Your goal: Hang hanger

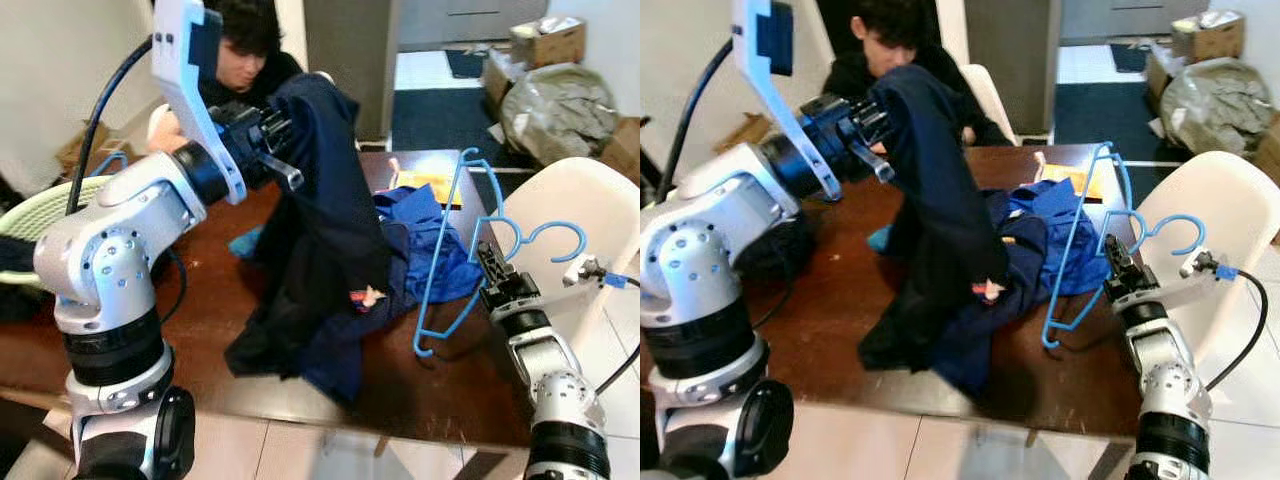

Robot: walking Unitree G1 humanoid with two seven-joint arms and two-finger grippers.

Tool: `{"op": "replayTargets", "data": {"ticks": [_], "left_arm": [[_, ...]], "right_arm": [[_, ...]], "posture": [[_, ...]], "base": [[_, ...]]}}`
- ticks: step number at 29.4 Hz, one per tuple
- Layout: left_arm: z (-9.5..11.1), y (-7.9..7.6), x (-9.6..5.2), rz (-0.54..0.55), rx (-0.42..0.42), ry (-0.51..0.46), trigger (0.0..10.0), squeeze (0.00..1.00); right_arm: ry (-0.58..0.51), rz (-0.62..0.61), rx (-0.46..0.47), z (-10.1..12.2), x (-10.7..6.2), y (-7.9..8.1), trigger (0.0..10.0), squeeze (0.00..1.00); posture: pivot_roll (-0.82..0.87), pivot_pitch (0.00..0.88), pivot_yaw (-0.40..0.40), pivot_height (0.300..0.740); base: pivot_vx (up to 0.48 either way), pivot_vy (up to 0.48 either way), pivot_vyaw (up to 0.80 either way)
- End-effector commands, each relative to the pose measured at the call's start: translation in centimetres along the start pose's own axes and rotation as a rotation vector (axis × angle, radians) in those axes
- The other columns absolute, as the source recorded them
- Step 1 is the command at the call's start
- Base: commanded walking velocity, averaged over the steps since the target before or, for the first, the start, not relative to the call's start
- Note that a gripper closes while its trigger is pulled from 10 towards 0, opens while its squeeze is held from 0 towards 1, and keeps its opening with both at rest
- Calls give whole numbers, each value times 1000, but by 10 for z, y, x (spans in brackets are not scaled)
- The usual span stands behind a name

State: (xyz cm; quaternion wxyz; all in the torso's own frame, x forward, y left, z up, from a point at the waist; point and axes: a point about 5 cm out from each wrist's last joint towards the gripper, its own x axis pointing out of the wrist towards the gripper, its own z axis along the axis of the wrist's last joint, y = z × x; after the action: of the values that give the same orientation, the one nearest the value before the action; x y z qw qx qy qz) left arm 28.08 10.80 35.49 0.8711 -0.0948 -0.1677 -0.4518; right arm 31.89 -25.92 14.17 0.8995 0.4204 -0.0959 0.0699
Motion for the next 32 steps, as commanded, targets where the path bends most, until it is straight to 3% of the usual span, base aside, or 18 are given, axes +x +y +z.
{"op": "replayTargets", "data": {"ticks": [1, 13, 18, 20, 24, 26, 29, 32], "left_arm": [[0, -10, -2, -67, 2, 8, 10000, 0], [2, -13, -2, -87, -64, -43, 10000, 0], [-4, -16, 2, -103, -103, -44, 10000, 0], [-13, -18, 5, -102, -92, -14, 10000, 0], [-66, -30, 19, -129, -66, 128, 10000, 0], [-74, -30, 19, -122, -62, 149, 10000, 0], [-98, -21, 18, -54, -68, 219, 10000, 0], [-134, 3, 8, 114, 80, 379, 10000, 0]], "right_arm": [[-3, 5, 23, -2, -2, -1, 10000, 0], [10, -35, -8, -3, -3, -4, 10000, 0], [27, -66, -47, -4, -3, -6, 10000, 0], [27, -84, -61, -4, -3, -7, 10000, 0], [20, -160, -131, 1, -3, -12, 10000, 0], [19, -168, -140, 2, -3, -12, 10000, 0], [27, -204, -174, 2, -3, -14, 10000, 0], [44, -230, -258, 2, -4, -14, 10000, 0]], "posture": [[-24, 5, 98, 740], [-36, 0, 100, 740], [-37, 0, 100, 740], [-44, 2, 97, 740], [-66, 9, 94, 740], [-69, 9, 95, 740], [-82, 9, 103, 740], [-105, 9, 111, 740]], "base": [[-480, 0, 0], [-480, 0, 0], [-288, 0, -800], [0, 0, -800], [0, 0, -800], [0, 0, -800], [0, 0, -800], [0, 0, -800]]}}
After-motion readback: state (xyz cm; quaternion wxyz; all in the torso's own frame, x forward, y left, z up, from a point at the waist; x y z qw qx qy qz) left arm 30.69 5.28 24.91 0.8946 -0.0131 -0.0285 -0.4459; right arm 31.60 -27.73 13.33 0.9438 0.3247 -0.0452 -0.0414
